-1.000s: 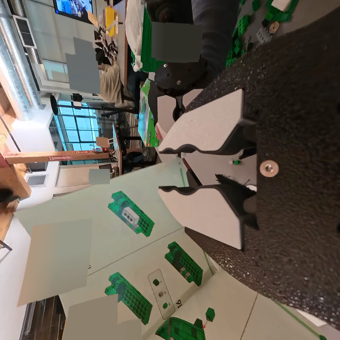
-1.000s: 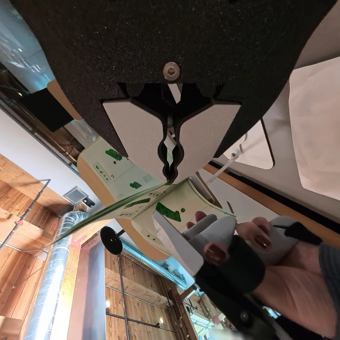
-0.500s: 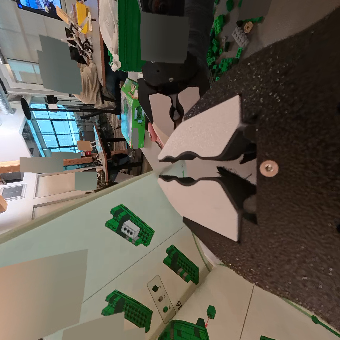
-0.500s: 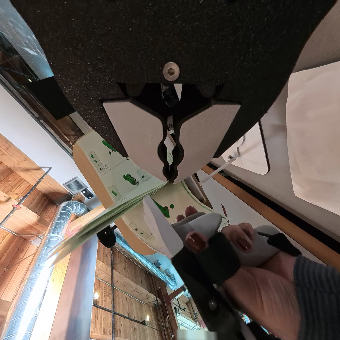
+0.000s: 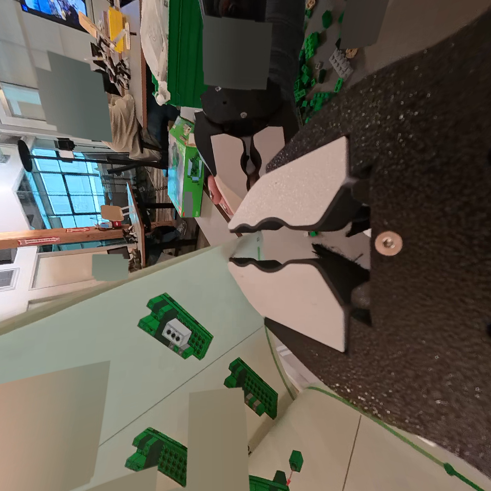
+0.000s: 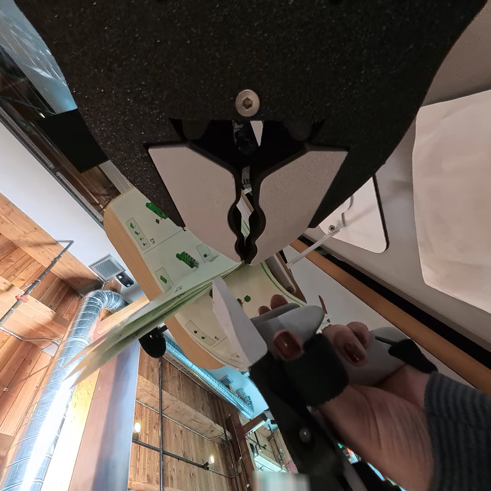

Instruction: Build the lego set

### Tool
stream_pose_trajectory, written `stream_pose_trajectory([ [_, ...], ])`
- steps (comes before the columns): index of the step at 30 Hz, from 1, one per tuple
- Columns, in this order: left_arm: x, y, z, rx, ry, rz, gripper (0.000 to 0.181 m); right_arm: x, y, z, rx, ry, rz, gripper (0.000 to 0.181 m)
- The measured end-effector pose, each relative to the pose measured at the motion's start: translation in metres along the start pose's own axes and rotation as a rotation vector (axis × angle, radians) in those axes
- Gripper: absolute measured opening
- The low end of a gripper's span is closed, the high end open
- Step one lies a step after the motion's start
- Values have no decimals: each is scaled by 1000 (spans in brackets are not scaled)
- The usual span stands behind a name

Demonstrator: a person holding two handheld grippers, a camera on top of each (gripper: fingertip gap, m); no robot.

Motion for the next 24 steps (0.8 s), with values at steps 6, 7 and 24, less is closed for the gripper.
stream_pose_trajectory([
  [6, -1, 3, -1, 22, 9, -10, 17, -2, 1, 1, 1, 6, -5, 0],
  [7, -1, 4, -1, 24, 14, -4, 18, -3, 1, 2, 0, 8, -8, 0],
  [24, 4, 4, 0, 13, -4, 37, 4, -2, 2, 2, 1, 4, -14, 0],
])
Point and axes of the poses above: each gripper's, where its closed fingertips meet, z back along the fingers, y out of its underside, x = y × z across the jaws, the point moved 3 cm from there along z, back along the fingers, and after that the axes turned 4 degrees about -z, right-handed, at the moved point
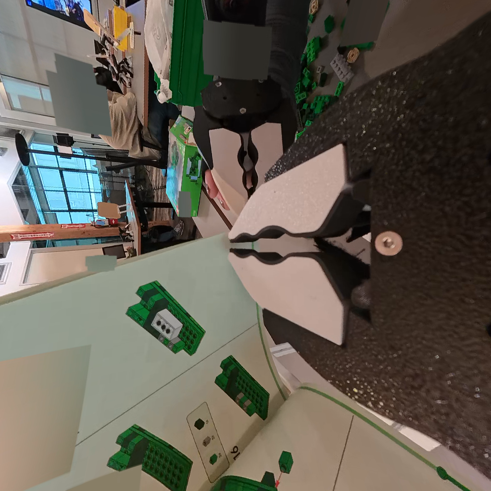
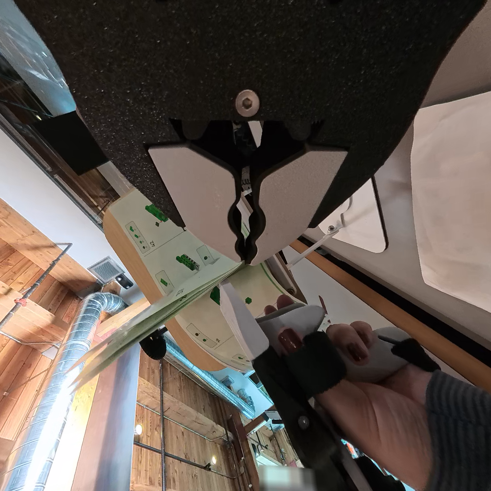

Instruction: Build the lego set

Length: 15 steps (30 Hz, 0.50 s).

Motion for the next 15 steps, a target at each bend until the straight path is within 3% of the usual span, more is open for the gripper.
stream_pose_trajectory([
  [15, -5, -3, -3, -37, 50, 34, 13, 0, -1, -1, -4, -1, -11, 0],
])
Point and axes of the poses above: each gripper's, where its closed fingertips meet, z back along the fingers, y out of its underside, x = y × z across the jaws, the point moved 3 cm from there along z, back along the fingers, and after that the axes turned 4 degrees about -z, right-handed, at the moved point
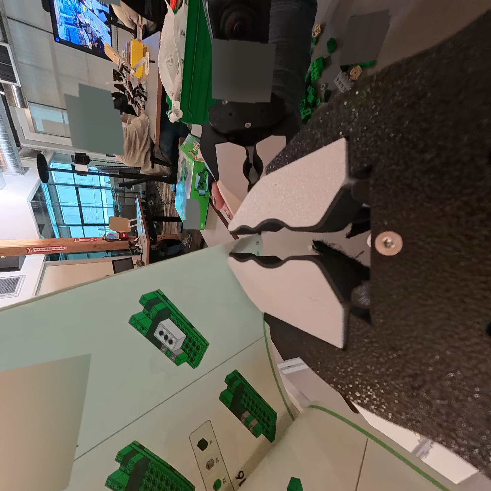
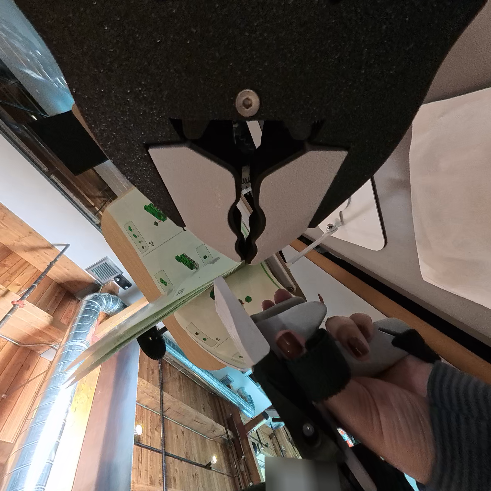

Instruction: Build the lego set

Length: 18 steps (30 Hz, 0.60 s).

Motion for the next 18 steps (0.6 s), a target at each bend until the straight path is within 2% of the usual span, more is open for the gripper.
stream_pose_trajectory([
  [18, 6, 2, 5, -1, -17, 21, 9, -1, 2, 1, 2, 2, -16, 0],
])
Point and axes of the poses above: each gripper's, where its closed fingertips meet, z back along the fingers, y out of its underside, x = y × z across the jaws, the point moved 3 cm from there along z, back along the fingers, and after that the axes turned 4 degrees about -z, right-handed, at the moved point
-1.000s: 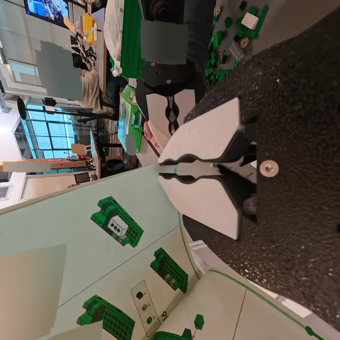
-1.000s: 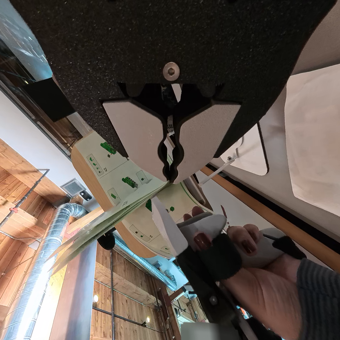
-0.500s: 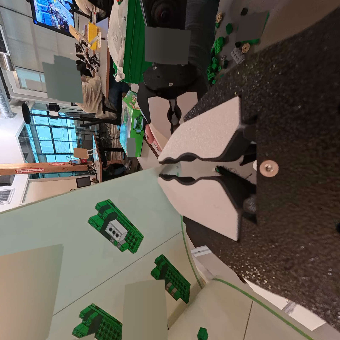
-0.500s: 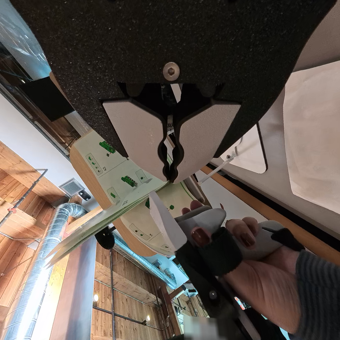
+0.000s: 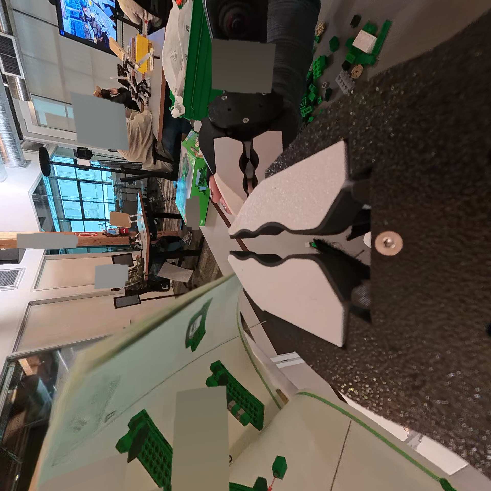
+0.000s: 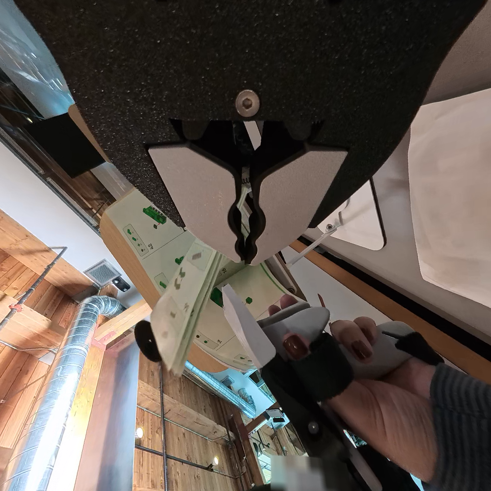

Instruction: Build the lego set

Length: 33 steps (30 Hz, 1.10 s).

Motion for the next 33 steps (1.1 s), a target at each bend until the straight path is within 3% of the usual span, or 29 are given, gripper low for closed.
stream_pose_trajectory([
  [10, 2, -1, 0, -9, -15, -7, 6, -10, 18, -1, 76, 72, -93, 0],
  [19, 6, 2, -1, 19, -66, -40, 2, -53, 77, 16, 148, 268, -517, 9],
  [25, 6, 3, -3, 28, -75, -38, 2, -73, 58, 54, 153, 305, -522, 9],
  [33, 6, 0, -6, 1, -122, -39, 2, -123, 4, 144, 225, 318, -618, 9],
])
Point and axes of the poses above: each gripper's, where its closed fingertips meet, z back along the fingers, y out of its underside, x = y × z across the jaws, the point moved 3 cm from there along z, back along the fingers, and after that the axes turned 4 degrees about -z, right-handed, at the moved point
